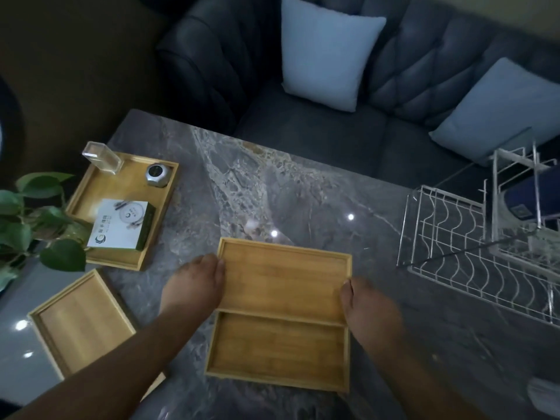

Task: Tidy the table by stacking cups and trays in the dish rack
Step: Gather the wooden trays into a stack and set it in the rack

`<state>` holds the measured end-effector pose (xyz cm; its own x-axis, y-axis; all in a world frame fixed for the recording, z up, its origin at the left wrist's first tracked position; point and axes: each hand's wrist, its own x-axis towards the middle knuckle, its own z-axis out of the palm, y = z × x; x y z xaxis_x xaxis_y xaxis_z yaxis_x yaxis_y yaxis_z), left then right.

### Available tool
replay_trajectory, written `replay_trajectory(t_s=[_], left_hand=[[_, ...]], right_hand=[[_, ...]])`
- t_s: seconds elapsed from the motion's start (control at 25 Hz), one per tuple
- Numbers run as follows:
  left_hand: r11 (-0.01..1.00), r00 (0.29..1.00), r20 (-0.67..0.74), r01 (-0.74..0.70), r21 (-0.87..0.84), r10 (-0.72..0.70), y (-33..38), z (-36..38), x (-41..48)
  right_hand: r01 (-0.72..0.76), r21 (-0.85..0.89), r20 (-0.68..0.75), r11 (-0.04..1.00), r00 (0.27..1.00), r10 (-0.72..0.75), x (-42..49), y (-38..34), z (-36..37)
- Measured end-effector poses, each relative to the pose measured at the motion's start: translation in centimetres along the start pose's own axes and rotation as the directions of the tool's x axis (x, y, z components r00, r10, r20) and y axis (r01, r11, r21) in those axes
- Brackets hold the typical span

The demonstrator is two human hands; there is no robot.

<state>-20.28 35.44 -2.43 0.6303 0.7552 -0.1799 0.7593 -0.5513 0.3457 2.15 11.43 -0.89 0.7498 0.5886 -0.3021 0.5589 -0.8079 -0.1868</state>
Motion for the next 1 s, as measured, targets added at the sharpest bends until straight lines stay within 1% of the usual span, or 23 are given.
replay_trajectory(t_s=[0.16,0.28,0.4,0.48,0.6,0.68,0.84,1.0], left_hand=[[1.0,0.998,0.058,0.026,-0.012,-0.026,0.1,1.0,-5.0],[0.999,0.995,0.087,0.044,-0.003,-0.043,0.1,1.5,-8.2],[0.996,0.989,0.119,0.077,0.047,-0.082,-0.3,1.7,-10.5],[0.993,0.987,0.124,0.098,0.063,-0.105,-0.5,1.8,-11.6],[0.992,0.989,0.096,0.112,0.053,-0.117,-0.7,1.9,-12.2],[0.994,0.992,0.077,0.101,0.042,-0.104,-0.7,2.0,-11.8],[0.996,0.993,0.097,0.068,0.051,-0.072,-0.7,2.8,-11.0],[0.995,0.989,0.108,0.095,0.017,-0.096,-0.8,3.6,-11.0]], right_hand=[[-0.035,0.016,0.073,0.999,0.997,0.034,-4.7,2.3,0.9],[0.005,-0.033,0.086,0.999,0.996,-0.002,-7.6,3.4,1.9],[0.058,-0.018,0.087,0.998,0.995,-0.057,-9.8,4.4,3.2],[0.068,-0.002,0.098,0.998,0.993,-0.068,-10.8,4.6,3.8],[0.089,0.008,0.074,0.996,0.993,-0.09,-11.3,4.6,4.3],[0.078,0.019,0.046,0.997,0.996,-0.079,-10.9,4.5,4.3],[0.052,0.02,0.03,0.998,0.998,-0.053,-10.1,4.5,4.4],[0.013,0.042,0.035,0.999,0.999,-0.014,-10.4,4.3,4.9]])
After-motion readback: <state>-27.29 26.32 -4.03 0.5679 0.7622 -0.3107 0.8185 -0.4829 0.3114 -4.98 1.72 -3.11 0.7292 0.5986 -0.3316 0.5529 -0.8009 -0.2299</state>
